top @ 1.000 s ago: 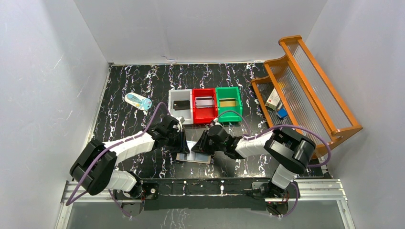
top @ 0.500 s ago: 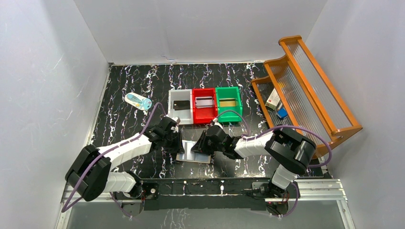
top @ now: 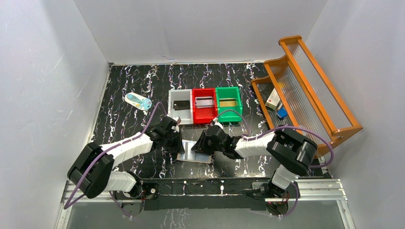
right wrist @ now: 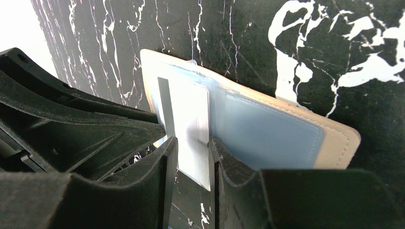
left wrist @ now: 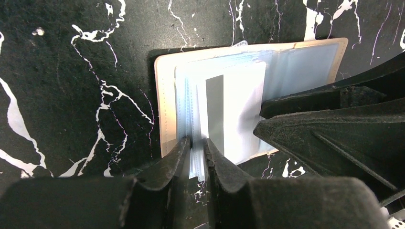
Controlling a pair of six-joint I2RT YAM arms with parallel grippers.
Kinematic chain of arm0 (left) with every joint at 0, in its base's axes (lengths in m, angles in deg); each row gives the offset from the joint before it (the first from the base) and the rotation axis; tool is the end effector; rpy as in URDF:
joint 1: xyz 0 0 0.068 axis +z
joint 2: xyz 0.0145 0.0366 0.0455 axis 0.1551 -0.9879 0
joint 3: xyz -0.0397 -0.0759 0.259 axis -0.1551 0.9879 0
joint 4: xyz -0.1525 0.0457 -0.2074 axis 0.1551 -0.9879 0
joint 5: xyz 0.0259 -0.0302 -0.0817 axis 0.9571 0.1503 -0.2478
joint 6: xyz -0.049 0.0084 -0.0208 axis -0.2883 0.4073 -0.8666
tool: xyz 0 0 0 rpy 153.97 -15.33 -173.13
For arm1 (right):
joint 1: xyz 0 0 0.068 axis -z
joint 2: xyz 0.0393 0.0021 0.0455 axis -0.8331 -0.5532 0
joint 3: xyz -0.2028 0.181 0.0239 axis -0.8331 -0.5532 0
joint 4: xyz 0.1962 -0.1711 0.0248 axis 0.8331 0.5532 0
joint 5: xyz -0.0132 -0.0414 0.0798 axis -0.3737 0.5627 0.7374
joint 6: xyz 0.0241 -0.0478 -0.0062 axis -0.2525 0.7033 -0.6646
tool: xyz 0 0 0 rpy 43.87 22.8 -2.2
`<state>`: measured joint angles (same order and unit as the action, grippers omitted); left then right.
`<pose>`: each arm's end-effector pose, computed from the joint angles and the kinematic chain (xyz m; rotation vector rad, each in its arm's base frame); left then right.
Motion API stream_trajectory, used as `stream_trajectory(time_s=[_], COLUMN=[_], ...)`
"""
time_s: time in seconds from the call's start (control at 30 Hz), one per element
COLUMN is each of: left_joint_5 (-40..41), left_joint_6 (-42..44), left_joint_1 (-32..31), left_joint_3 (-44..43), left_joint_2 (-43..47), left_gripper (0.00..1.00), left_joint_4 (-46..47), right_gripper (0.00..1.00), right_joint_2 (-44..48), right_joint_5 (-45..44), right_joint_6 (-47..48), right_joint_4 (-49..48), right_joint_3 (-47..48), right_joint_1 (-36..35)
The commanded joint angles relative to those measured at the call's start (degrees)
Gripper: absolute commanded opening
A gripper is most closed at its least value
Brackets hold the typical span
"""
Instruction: Take the credit cards out of the card holder
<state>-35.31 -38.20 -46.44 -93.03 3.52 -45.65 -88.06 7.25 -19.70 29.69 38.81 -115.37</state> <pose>0.1876 -0.1508 0.1623 0.1019 2.6353 -0.6827 0.1593 0.2609 0.1381 0.2529 2.4578 1.0924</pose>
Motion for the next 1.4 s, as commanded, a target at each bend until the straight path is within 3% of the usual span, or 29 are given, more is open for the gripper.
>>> stream_trajectory(time_s=[0.0, 0.1, 0.13, 0.4, 0.7, 0.77, 0.87, 1.07, 1.37], left_joint_5=[1.25, 0.73, 0.61, 0.93, 1.19, 0.82, 0.66, 3.84, 5.24], left_joint_6=[0.25, 1.05, 1.25, 0.81, 0.61, 0.51, 0.63, -0.51, -1.37], left_joint_1=[-0.71, -0.69, -0.76, -0.74, -0.76, -0.72, -0.74, -0.74, -0.72], left_joint_3=[2.32, 1.71, 1.33, 1.94, 1.9, 1.89, 1.92, 2.25, 2.89], left_joint_2=[-2.8, -4.75, -5.16, -3.51, -3.3, -3.33, -3.33, -1.49, 0.49], left_gripper=[0.14, 0.1, 0.08, 0.07, 0.04, 0.04, 0.03, 0.01, 0.0], left_joint_4=[-1.73, -1.4, -1.95, -2.25, -2.6, -2.52, -2.49, -4.53, -5.05], right_gripper=[0.39, 0.37, 0.38, 0.37, 0.38, 0.35, 0.2, 0.05, 0.04], right_joint_2=[0.71, 1.19, 4.0, 0.67, 3.31, 2.4, 0.74, 2.98, 9.47], right_joint_5=[-3.0, -2.5, -6.26, -5.09, -8.1, -5.83, -2.99, -3.29, 2.16], right_joint_6=[1.65, 1.92, 2.02, 3.84, 3.41, 2.98, 1.63, 1.24, 4.29], right_joint_4=[5.37, 5.29, 7.59, 10.18, 12.28, 8.26, 1.2, -0.68, -3.71], right_joint_3=[0.62, 0.7, 0.48, 3.92, 3.24, 1.81, -0.79, -3.11, -8.66], right_joint_1=[-0.23, -0.3, -0.83, -1.51, -1.98, -1.96, -1.97, -1.5, 2.42])
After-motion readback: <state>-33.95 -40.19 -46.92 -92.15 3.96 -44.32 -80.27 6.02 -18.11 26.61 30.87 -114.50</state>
